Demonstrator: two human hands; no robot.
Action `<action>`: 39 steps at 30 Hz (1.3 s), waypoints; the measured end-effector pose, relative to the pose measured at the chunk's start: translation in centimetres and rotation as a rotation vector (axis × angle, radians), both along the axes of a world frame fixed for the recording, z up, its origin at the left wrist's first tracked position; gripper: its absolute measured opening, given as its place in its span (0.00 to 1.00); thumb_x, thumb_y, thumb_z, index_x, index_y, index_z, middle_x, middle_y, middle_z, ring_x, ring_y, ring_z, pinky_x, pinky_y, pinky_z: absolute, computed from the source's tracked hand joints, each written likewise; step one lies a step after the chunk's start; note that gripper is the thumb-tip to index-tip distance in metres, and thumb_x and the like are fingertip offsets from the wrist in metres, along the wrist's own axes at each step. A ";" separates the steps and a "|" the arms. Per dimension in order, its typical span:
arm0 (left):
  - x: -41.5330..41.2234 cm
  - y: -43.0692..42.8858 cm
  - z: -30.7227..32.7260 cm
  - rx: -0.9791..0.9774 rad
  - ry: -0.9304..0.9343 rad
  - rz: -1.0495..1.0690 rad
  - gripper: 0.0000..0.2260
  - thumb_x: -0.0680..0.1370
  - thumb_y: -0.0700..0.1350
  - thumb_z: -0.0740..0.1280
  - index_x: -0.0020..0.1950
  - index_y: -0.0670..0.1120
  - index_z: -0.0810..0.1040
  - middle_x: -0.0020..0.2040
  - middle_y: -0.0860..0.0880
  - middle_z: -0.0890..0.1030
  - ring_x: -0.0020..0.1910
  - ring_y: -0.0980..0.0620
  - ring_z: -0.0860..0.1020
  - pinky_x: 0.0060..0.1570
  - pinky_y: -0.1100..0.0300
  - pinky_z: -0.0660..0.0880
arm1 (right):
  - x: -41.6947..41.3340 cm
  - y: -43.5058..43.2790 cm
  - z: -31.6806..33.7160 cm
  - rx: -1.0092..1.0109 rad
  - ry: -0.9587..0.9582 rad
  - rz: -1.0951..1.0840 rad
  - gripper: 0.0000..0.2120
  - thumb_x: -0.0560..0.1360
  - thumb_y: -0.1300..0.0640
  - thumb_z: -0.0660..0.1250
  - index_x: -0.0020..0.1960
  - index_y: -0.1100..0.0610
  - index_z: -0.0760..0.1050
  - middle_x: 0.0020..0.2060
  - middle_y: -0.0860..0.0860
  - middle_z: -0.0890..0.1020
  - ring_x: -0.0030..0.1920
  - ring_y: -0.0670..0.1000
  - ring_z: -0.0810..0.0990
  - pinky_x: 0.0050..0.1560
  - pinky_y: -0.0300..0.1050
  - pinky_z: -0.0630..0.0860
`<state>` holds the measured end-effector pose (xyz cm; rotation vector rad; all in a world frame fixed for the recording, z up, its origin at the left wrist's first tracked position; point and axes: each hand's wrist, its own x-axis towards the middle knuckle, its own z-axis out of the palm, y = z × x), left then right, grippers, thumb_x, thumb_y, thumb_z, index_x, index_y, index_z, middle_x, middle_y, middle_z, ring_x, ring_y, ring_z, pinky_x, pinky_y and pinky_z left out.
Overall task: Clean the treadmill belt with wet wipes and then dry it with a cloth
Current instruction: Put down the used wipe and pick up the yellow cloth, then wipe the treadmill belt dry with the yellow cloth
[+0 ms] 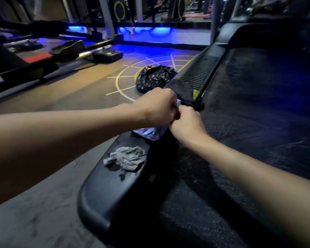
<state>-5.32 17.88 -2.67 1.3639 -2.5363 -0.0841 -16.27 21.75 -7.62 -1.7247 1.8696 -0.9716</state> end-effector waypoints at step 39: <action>-17.7 -11.6 8.0 1.075 1.084 0.451 0.07 0.63 0.32 0.63 0.36 0.43 0.73 0.26 0.45 0.75 0.26 0.46 0.74 0.26 0.61 0.72 | -20.0 -7.5 10.1 0.394 -0.807 -0.522 0.32 0.73 0.44 0.70 0.74 0.49 0.66 0.68 0.50 0.71 0.64 0.53 0.74 0.63 0.48 0.73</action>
